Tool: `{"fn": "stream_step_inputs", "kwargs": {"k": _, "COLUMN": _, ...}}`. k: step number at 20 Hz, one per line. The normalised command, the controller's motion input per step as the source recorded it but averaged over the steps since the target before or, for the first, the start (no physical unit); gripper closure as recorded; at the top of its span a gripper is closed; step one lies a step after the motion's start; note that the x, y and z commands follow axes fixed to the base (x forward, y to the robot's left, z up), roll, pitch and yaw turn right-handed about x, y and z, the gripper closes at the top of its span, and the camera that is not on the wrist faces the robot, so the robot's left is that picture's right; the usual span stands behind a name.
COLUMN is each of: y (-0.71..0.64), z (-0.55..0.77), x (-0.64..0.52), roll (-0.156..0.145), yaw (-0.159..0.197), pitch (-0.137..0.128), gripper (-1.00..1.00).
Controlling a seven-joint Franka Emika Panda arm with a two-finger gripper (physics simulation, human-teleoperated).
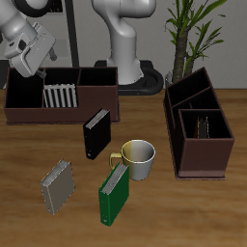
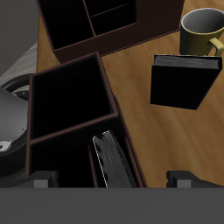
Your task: Place the orange book into the left desk caddy's right compartment and place the striped book into the back desk caddy's front compartment and place the yellow book into the back desk caddy's back compartment
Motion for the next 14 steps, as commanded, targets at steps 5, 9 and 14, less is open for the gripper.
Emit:
{"fn": "stream_step_inputs", "kwargs": {"k": 5, "y": -0.38, "z": 0.2, "x": -0.03, "roll": -0.189, "yaw": -0.395, "pitch": 0.019, "gripper": -1.0}}
{"fn": "stream_step_inputs", "kwargs": {"k": 9, "y": -0.25, "z": 0.22, "x": 0.15, "roll": -0.16, "yaw": -0.45, "pitch": 0.001, "gripper": -1.0}}
{"fn": "stream_step_inputs", "kwargs": {"k": 14, "y": -0.3, "z": 0.11, "x": 0.25, "roll": -0.194, "yaw": -0.421, "pitch": 0.053, "gripper": -1.0}}
